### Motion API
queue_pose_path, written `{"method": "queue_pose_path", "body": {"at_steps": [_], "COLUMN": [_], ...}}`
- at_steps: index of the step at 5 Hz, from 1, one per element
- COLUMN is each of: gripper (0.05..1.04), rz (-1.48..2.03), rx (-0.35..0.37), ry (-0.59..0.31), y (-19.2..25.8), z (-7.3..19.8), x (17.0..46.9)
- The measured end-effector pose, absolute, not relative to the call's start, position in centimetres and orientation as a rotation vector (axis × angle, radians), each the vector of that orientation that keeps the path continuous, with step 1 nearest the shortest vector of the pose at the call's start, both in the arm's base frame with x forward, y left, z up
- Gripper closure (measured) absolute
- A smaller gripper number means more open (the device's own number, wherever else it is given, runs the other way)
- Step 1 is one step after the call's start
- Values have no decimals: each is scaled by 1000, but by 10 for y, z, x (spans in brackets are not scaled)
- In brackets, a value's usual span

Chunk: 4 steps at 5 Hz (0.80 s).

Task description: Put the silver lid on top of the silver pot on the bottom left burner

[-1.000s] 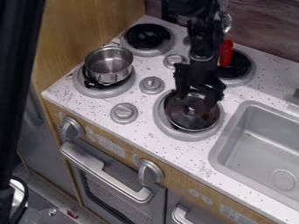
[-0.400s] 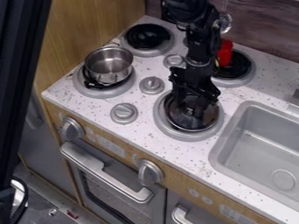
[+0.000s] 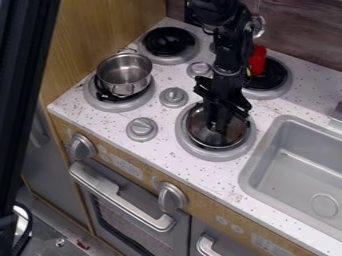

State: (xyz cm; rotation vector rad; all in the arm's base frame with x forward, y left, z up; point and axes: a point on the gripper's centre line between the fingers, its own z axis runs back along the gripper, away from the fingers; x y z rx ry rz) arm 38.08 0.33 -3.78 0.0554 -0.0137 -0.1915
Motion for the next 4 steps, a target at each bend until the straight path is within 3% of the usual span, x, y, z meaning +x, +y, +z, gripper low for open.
{"method": "queue_pose_path", "body": {"at_steps": [1,2,3,4], "gripper": [815,814,815,815], "rz": [-162,-47,27,88], "rx": [70,87,88,84], "ry": [-28,-74,-86,-61], "y": [23,74,116,146], "z": [-15,11,19,10], "x": [400,418,427,429]}}
